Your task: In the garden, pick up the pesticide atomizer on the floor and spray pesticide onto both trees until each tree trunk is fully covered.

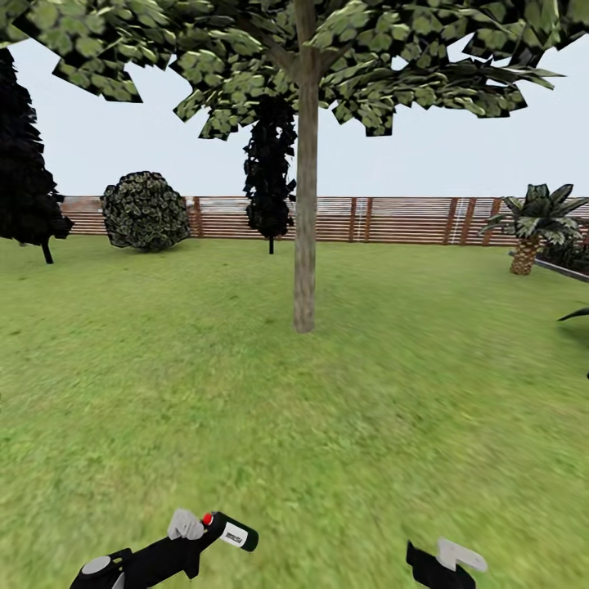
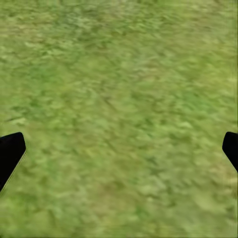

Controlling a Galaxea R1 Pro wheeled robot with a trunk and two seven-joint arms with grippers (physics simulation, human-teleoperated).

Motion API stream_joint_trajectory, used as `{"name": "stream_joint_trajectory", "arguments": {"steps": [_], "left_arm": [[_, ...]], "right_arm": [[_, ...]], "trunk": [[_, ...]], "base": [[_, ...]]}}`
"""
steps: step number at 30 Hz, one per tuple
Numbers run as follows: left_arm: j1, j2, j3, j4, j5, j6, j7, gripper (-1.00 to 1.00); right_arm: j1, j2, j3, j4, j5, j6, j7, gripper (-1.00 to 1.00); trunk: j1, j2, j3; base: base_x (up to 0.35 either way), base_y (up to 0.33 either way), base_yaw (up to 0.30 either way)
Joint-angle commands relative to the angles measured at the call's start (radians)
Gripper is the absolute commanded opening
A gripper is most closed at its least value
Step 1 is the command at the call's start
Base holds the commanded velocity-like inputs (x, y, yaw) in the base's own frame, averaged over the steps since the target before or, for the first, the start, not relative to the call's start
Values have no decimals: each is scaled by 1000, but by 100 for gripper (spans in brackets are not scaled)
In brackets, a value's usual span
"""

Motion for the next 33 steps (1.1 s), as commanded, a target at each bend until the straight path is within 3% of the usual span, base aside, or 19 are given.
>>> {"name": "stream_joint_trajectory", "arguments": {"steps": [1,13,33], "left_arm": [[-1,0,1,1,1,-6,-3,-100],[-1,1,0,0,2,-6,32,-100],[0,1,-3,0,-3,-8,26,-100]], "right_arm": [[-1,1,-1,0,-11,-5,0,100],[-1,1,-1,1,-11,-5,1,100],[-1,-2,-3,2,-11,-6,0,100]], "trunk": [[1,-2,-2],[1,-2,-2],[1,-2,-2]], "base": [[346,0,55],[346,0,14],[346,0,0]]}}
